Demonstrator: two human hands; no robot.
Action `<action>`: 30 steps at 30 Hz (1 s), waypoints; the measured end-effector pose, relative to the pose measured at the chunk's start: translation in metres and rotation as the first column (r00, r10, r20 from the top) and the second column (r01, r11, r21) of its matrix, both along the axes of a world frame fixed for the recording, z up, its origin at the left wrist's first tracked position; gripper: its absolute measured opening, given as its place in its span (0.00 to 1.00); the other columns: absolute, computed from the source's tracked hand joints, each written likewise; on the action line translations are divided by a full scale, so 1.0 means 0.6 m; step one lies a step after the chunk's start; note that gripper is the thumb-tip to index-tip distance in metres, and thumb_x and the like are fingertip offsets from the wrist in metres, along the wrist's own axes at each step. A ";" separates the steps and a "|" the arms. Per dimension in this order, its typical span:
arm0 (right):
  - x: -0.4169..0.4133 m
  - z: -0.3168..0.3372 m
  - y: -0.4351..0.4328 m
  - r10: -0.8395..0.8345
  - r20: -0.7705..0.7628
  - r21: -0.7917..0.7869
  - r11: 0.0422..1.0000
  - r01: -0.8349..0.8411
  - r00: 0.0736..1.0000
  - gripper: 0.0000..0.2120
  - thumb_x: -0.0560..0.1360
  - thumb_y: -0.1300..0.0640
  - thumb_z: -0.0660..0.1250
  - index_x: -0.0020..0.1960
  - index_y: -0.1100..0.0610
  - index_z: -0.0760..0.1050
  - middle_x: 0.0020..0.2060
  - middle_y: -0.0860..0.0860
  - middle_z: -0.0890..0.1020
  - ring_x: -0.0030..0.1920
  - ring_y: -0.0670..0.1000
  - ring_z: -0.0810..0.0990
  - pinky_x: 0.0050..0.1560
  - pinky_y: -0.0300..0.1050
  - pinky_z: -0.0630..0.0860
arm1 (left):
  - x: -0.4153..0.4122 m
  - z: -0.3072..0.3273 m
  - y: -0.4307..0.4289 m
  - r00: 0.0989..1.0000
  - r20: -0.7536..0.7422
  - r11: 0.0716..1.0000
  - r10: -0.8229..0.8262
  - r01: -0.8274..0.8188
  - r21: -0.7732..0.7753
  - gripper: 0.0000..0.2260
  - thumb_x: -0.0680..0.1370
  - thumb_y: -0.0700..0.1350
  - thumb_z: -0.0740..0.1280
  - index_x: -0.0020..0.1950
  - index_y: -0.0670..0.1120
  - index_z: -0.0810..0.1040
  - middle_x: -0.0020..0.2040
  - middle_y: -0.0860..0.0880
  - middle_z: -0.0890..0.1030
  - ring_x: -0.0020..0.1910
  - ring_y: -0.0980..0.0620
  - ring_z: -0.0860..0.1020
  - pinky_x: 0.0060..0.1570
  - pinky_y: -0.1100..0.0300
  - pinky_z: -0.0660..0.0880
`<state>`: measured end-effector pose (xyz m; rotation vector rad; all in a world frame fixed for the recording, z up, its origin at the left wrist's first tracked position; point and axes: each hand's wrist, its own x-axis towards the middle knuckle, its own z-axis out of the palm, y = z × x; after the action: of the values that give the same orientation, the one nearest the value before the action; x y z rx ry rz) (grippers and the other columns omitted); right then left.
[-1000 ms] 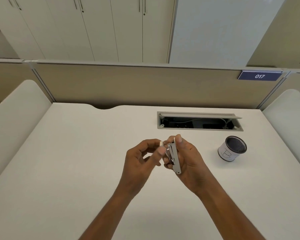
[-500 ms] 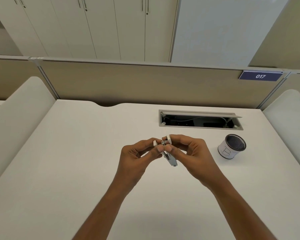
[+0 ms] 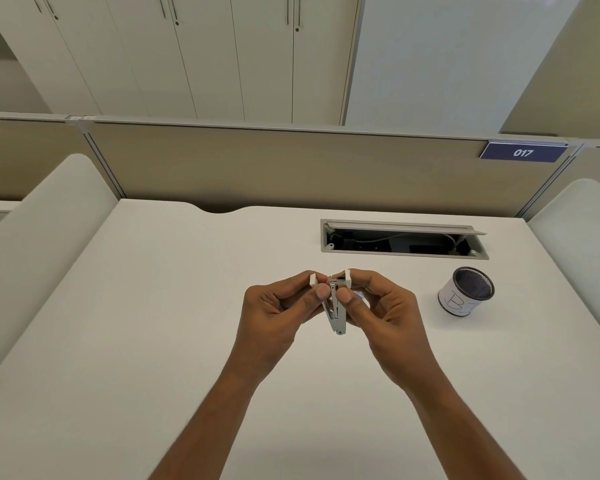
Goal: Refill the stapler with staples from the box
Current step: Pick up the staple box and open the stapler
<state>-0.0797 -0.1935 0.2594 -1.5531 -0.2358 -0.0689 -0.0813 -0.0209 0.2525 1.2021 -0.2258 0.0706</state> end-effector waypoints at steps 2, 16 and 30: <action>-0.006 -0.002 0.003 -0.013 0.014 0.021 1.000 0.013 1.000 0.10 0.78 0.51 0.70 0.58 0.48 0.84 0.55 0.53 0.87 0.60 0.59 0.83 0.62 0.68 0.77 | -0.002 0.003 -0.003 1.000 0.002 1.000 0.003 -0.003 -0.005 0.08 0.78 0.47 0.74 0.56 0.51 0.88 0.52 0.47 0.89 0.52 0.44 0.87 0.52 0.56 0.83; -0.024 0.011 -0.006 -0.167 -0.057 0.395 0.902 0.176 0.984 0.09 0.80 0.56 0.66 0.56 0.57 0.82 0.57 0.57 0.85 0.59 0.55 0.85 0.55 0.62 0.82 | 0.013 -0.006 0.006 0.988 -0.118 0.956 0.102 -0.130 -0.264 0.12 0.74 0.49 0.76 0.54 0.43 0.88 0.52 0.40 0.88 0.54 0.37 0.86 0.51 0.51 0.83; -0.056 -0.008 -0.019 -0.145 -0.104 0.411 0.895 0.176 0.984 0.13 0.76 0.55 0.70 0.59 0.57 0.81 0.59 0.60 0.85 0.64 0.61 0.82 0.61 0.54 0.81 | 0.015 -0.007 0.020 0.970 -0.233 0.867 0.073 -0.177 -0.466 0.10 0.78 0.42 0.68 0.54 0.42 0.87 0.57 0.40 0.86 0.58 0.40 0.84 0.52 0.52 0.83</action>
<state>-0.1132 -0.2052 0.2547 -1.1388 -0.0293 -0.1826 -0.0725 -0.0091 0.2481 0.7106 0.0589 0.1077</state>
